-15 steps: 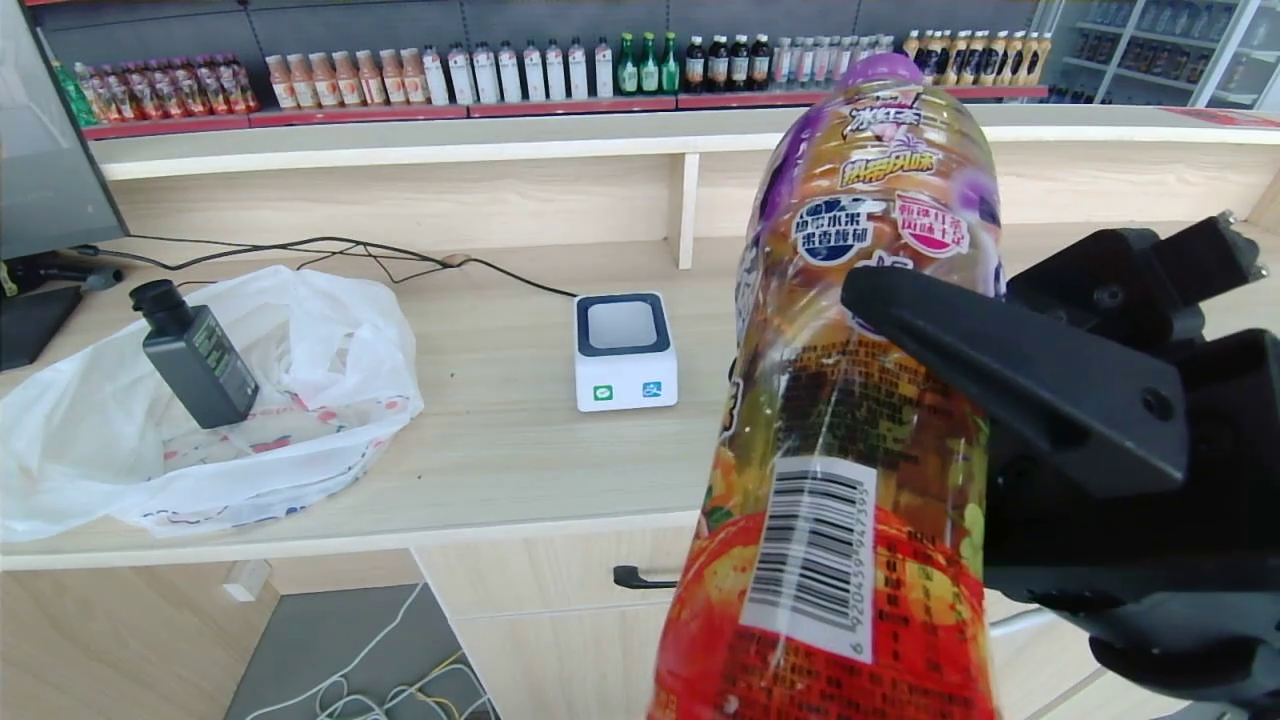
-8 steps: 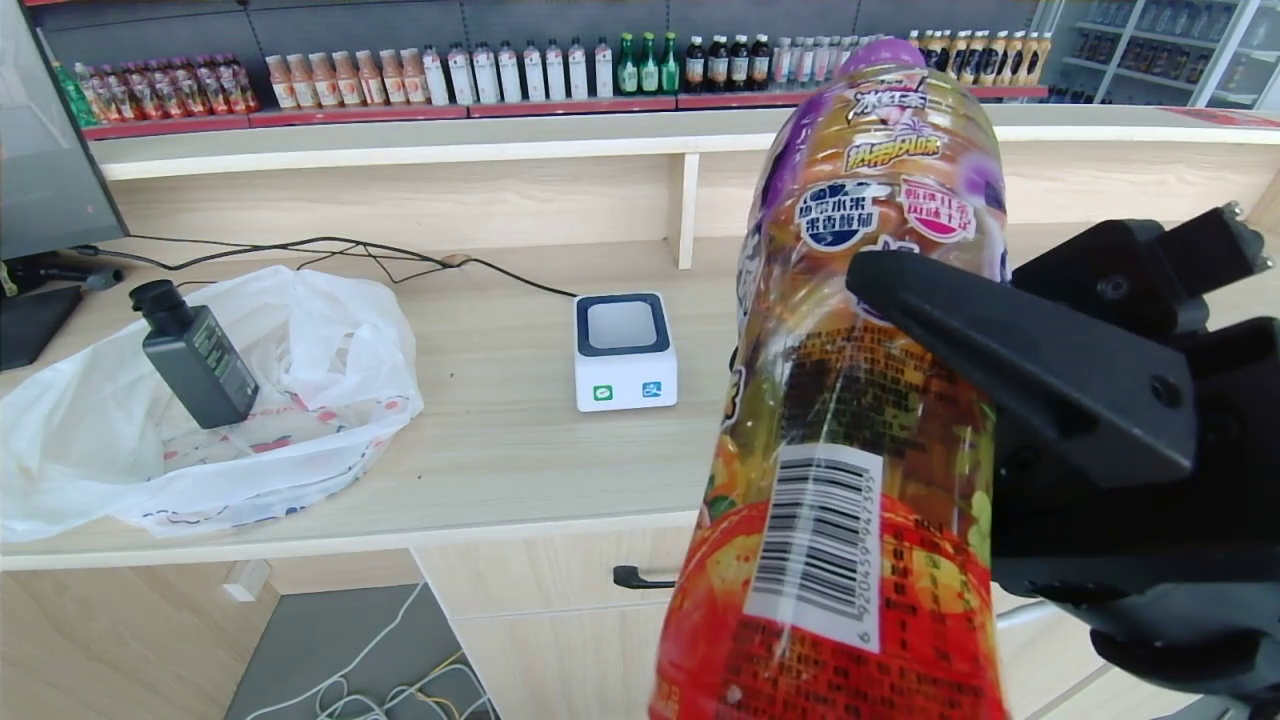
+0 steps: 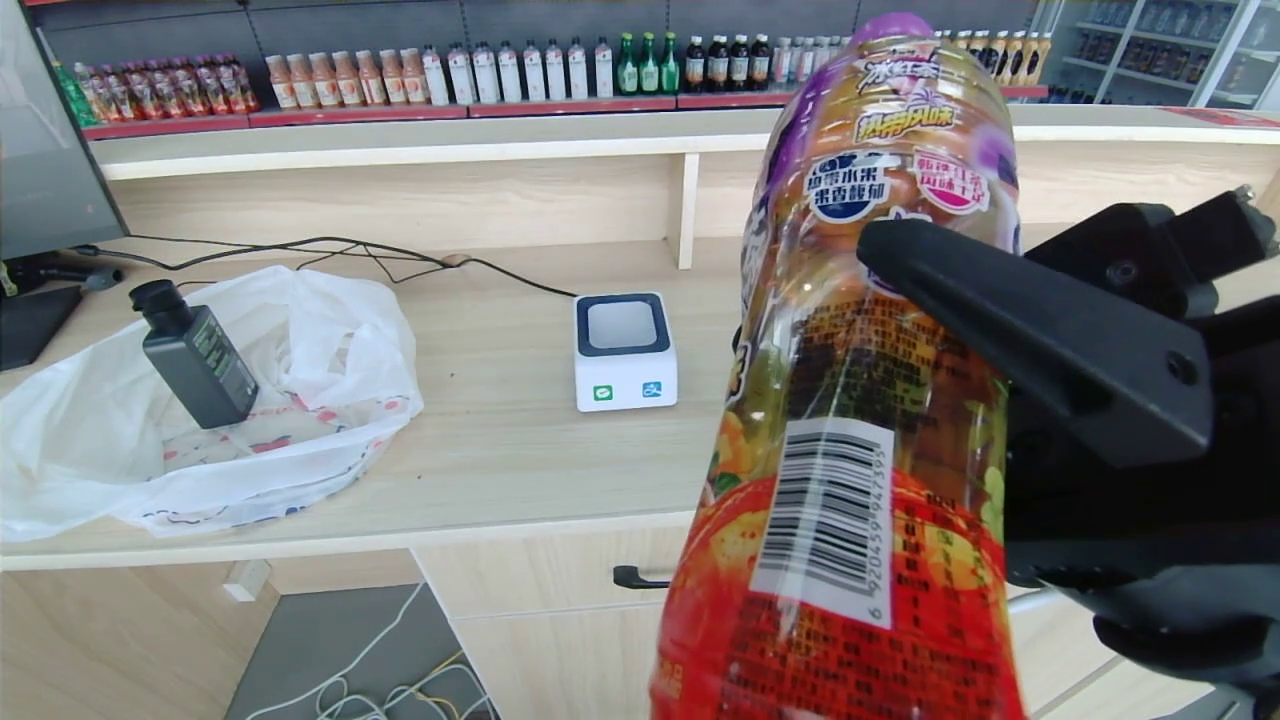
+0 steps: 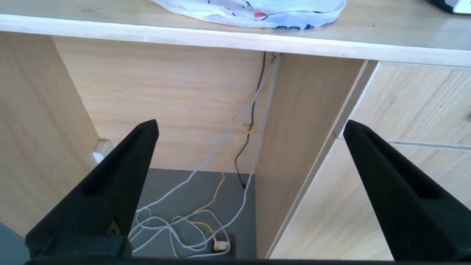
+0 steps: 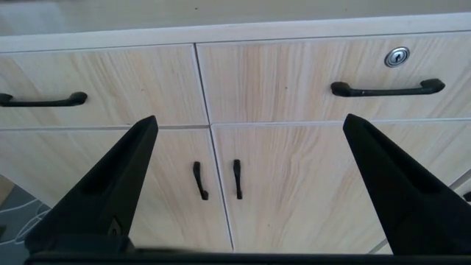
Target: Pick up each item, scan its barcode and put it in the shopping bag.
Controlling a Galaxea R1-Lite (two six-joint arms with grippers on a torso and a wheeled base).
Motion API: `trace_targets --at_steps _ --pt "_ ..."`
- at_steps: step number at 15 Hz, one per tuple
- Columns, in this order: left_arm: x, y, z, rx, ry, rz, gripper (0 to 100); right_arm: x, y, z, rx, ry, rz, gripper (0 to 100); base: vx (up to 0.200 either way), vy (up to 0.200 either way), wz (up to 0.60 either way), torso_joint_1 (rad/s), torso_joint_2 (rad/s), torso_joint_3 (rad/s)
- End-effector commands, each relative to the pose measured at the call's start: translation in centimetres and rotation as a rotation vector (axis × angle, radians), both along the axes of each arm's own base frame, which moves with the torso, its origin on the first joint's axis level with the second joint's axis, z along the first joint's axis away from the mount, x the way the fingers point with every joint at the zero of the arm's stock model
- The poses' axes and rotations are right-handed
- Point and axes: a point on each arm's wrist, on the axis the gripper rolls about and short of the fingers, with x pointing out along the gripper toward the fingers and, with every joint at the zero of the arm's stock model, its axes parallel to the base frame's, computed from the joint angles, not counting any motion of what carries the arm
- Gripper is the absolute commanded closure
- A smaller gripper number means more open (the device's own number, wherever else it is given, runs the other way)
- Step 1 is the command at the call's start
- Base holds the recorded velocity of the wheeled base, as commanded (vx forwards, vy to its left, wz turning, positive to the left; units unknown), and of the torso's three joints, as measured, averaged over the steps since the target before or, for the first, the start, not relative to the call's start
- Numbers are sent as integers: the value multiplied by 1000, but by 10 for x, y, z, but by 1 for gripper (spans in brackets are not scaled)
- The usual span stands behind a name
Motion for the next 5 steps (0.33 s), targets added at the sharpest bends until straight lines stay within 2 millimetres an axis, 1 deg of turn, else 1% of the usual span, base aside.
trace_targets --at_steps 1,5 --pt "0 0 0 0 0 1 0 0 0 0 0 -1 2 0 0 0 0 0 0 0" --pt "0 0 0 0 0 1 0 0 0 0 5 1 2 0 0 0 0 0 0 0"
